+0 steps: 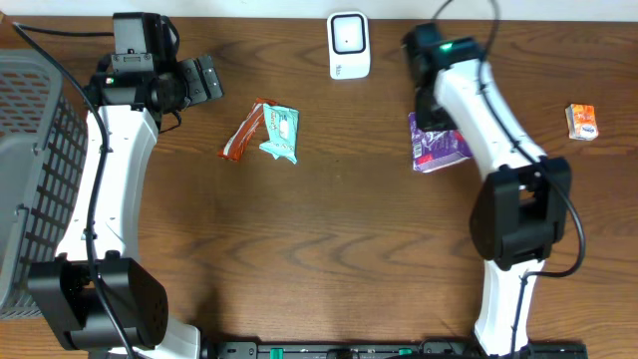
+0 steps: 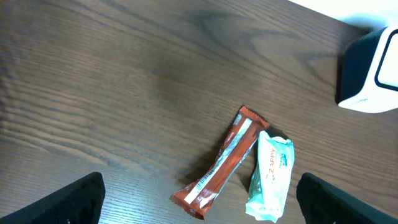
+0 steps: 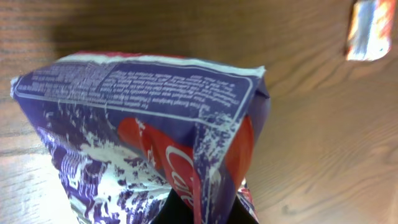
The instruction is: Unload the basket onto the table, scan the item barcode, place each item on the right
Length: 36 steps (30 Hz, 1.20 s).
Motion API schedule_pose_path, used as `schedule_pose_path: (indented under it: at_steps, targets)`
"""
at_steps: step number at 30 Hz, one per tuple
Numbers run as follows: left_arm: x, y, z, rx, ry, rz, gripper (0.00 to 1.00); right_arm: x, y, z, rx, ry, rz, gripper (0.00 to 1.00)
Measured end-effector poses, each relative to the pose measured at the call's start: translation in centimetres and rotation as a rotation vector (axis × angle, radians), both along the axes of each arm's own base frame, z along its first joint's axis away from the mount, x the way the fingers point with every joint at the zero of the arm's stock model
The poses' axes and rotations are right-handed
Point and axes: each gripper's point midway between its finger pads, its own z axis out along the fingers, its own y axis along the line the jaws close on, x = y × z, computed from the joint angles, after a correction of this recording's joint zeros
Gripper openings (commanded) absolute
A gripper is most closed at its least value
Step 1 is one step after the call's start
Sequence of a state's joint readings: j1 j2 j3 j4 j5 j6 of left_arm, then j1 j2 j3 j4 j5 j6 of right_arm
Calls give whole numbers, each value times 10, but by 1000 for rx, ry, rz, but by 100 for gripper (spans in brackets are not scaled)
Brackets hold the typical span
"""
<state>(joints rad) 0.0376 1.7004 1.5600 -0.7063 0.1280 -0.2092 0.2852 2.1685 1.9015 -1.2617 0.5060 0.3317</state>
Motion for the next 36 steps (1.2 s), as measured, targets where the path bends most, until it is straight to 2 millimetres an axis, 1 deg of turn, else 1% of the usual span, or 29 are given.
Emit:
schedule_pose_path:
  at_steps: [4,8,10,11,13,15,18,19,21,23,25,28,29,31,32,33,34,35,36]
  targets:
    - [0,0,0,0,0,0,98,-2,4,-18,-80,-21,29,2]
    - [0,0,0,0,0,0,98,-5,3,-25,-146,-39,35,6]
    - [0,0,0,0,0,0,98,-6,9,-23,-165,-49,48,14]
    - [0,0,0,0,0,0,98,-6,14,-23,-171,-56,58,34]
    - [0,0,0,0,0,0,98,-7,31,-22,-168,-72,89,61]
    - [0,0,0,0,0,0,98,-6,56,-21,-140,-95,132,75]
    - [0,0,0,0,0,0,98,-7,101,-18,-64,-130,203,89]
    - [0,0,0,0,0,0,98,-7,114,-16,-39,-139,223,99]
    - [0,0,0,0,0,0,98,-9,138,-10,8,-155,260,99]
    - [0,0,0,0,0,0,98,-8,153,0,46,-172,277,99]
    - [0,0,0,0,0,0,98,-6,161,12,81,-183,280,99]
    - [0,0,0,0,0,0,98,7,163,36,161,-216,255,99]
    - [0,0,0,0,0,0,98,12,161,42,189,-224,244,99]
    - [0,0,0,0,0,0,98,22,151,51,252,-233,211,99]
    - [0,0,0,0,0,0,98,28,142,53,285,-227,191,99]
    - [0,0,0,0,0,0,98,31,133,53,311,-215,172,93]
    - [0,0,0,0,0,0,98,32,120,51,330,-194,149,88]
    - [0,0,0,0,0,0,98,32,106,49,339,-171,122,84]
    - [0,0,0,0,0,0,98,30,91,46,348,-141,94,84]
